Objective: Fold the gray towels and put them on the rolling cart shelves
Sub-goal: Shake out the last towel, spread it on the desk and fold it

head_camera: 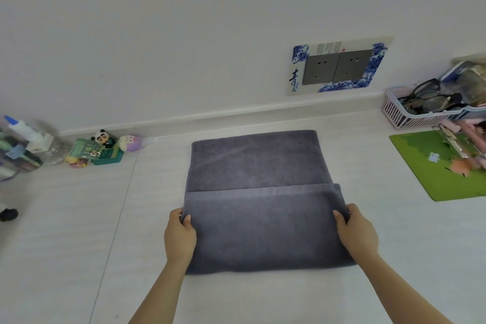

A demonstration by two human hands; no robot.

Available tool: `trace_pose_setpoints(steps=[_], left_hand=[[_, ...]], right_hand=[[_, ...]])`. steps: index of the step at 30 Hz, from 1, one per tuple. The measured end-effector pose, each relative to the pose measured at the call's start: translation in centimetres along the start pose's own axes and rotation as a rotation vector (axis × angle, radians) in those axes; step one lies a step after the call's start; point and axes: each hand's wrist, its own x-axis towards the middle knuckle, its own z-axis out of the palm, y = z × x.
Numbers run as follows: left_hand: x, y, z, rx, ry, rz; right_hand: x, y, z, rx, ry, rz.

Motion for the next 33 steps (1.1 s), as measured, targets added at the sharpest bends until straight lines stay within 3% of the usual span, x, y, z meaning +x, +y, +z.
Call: trace_pose_setpoints(steps=[4,9,15,17,19,21,23,26,33], left_hand=[[-0.1,0.2,0.0,-0.022,0.025,-0.011],[-0.3,-0.4,0.1,0.025,0.172,-0.039],[-0.8,-2.2,0.3,0.319,0.061,0.015],[-0.9,-1.9,1.0,0.368,0.142,0.192],[-1.5,-0.9,2.7,0.443,0.147,0.501],[-2.8,0.0,5.0,0.525,-0.013,0.752],[-4.0,0.0,6.9,0.593,-0.161,0.843],[-4.0,-1.4,7.7,0.68,-0.164,0.794],[-1.5,-5.7,3.2,0.658,-0.072,0.542]], right_hand=[[-0.1,0.1,0.3,0.02,0.03,-0.003],[-0.2,0.1,0.3,0.124,0.065,0.0],[-0.9,-0.2,0.5,-0.092,0.038,0.016],[-1.1,-0.8,0.8,-0.279,0.149,-0.088],[-1.4,-2.2,1.7,-0.349,0.198,-0.277],[-1.9,-3.4,3.6,-0.363,0.172,-0.448],[-2.7,-3.8,5.3,-0.394,0.021,-0.512],[-2.4,-2.1,6.4,-0.492,-0.073,-0.526],[-0.3,3.0,3.2,-0.447,-0.018,-0.275]])
